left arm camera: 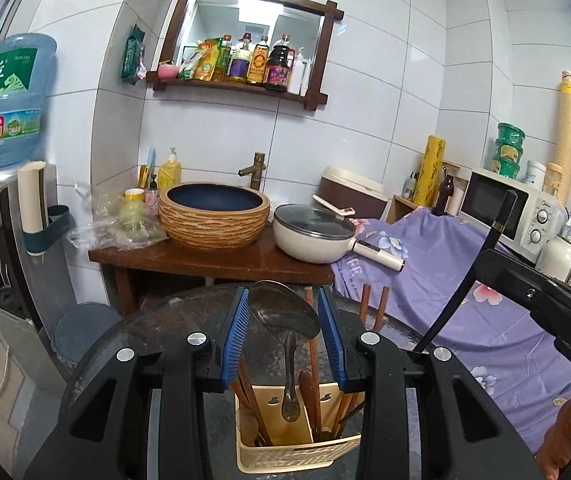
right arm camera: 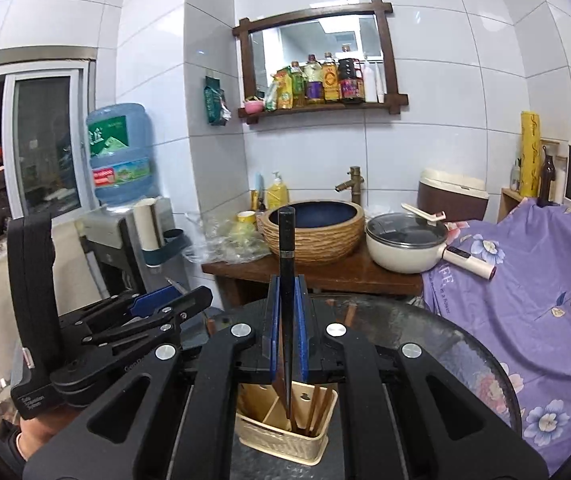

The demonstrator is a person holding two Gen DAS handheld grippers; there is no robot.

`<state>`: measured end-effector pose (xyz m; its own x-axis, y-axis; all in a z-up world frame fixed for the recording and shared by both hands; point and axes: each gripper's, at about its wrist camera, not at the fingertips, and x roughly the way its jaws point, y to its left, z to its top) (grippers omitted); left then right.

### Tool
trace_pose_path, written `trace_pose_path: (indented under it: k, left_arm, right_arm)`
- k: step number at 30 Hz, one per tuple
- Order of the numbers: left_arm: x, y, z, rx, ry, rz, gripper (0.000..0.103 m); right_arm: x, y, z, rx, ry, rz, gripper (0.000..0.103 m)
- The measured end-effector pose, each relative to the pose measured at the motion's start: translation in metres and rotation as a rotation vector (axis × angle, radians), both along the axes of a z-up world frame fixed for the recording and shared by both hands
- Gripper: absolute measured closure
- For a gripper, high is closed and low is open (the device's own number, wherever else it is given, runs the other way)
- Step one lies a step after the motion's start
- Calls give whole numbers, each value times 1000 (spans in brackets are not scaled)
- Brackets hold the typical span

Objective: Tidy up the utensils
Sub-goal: 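Lower spoon and black chopstick into the basket and open both tools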

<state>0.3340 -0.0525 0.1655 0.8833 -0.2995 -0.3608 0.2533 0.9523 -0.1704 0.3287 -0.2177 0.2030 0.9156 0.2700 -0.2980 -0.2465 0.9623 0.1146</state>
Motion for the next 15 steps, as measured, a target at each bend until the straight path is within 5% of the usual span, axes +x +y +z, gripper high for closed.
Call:
trace_pose_path:
  k: [15]
  left_arm:
    - [10,-16,-70,67,91,-31,69]
  right_arm:
    - [26,1,-80,-16,124,-19,95]
